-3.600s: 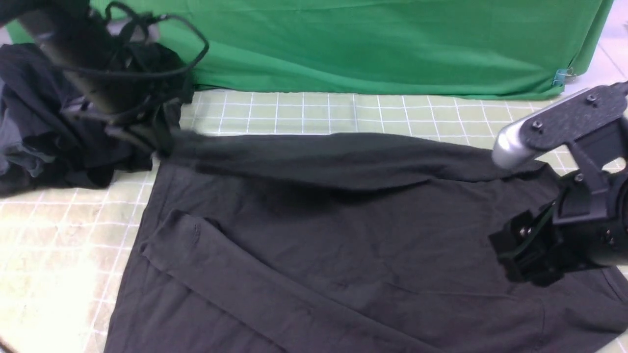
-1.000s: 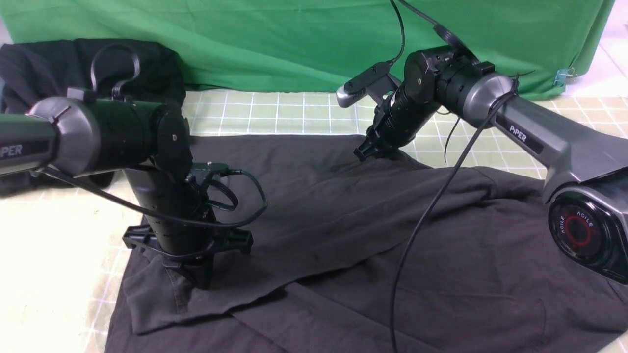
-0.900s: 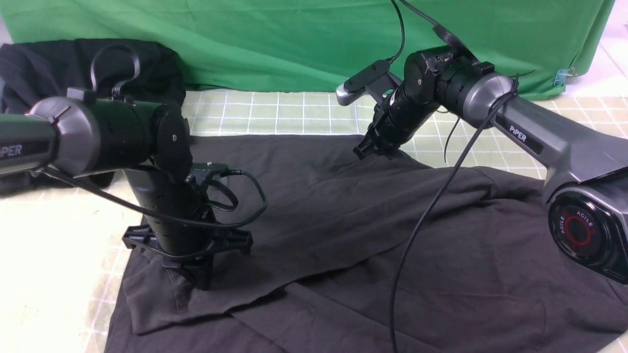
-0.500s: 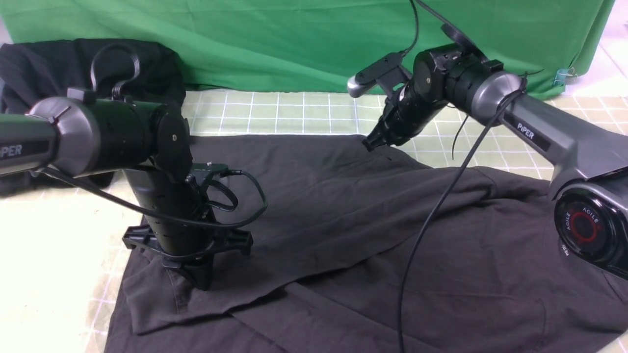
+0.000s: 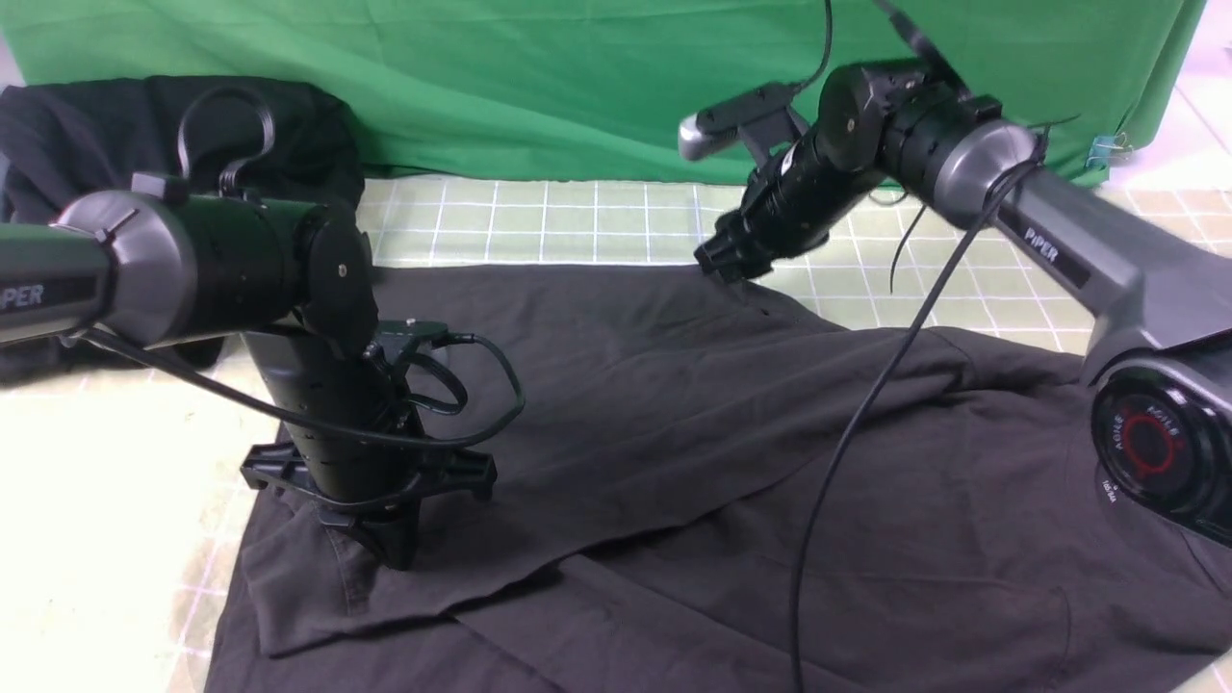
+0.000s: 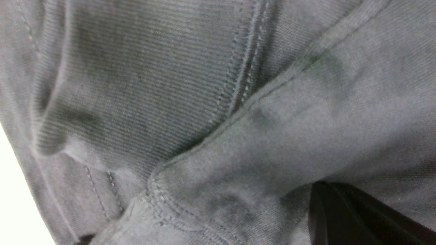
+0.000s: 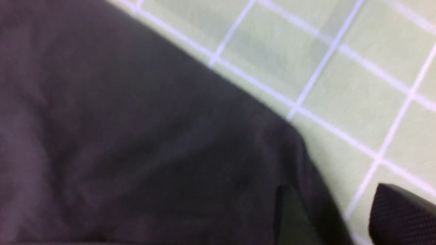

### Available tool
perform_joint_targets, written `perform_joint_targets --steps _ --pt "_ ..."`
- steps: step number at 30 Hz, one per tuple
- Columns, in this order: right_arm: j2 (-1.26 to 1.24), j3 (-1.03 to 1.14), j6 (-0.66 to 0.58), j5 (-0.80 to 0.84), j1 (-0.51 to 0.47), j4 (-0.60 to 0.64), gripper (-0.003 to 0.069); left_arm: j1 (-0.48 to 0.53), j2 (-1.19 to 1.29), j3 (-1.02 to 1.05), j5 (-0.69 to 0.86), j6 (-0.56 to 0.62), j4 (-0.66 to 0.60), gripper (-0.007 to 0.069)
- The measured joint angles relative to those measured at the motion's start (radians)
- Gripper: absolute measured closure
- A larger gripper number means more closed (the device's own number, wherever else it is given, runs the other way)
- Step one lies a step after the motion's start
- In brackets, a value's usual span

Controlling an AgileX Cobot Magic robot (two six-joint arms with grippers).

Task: Fold a long-sleeved shirt over a green coffee tablecloth.
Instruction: 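Grasp the near edge of the shirt at its hem and shoulder corners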

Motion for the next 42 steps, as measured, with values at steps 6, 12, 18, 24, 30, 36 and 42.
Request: perform_joint_targets --steps 6,12,18,24,30,36,42 --pt "0.019 0.000 0.000 0.004 0.000 0.004 0.0343 0.000 0.000 0.000 0.000 0.000 0.000 0.0630" --pt "0.024 0.000 -0.015 0.006 0.000 0.004 0.0484 0.000 0.000 0.000 0.000 0.000 0.000 0.0630" --pt "0.025 -0.006 -0.040 -0.015 -0.005 -0.002 0.0638 0.000 0.000 0.004 0.000 -0.005 0.000 0.0630" --pt "0.029 -0.029 -0.046 -0.041 -0.027 -0.008 0.0641 0.000 0.000 0.004 0.000 -0.006 0.000 0.0630" --pt "0.036 -0.029 -0.046 -0.071 -0.041 -0.020 0.0642 0.000 0.000 0.004 -0.015 -0.023 0.000 0.0630" --pt "0.036 -0.029 -0.046 -0.087 -0.041 -0.025 0.0562 0.000 0.000 0.004 -0.020 -0.025 0.000 0.0630" --pt "-0.014 -0.082 -0.011 0.037 -0.043 -0.063 0.0246 0.000 -0.040 -0.034 -0.012 -0.026 0.001 0.0630"
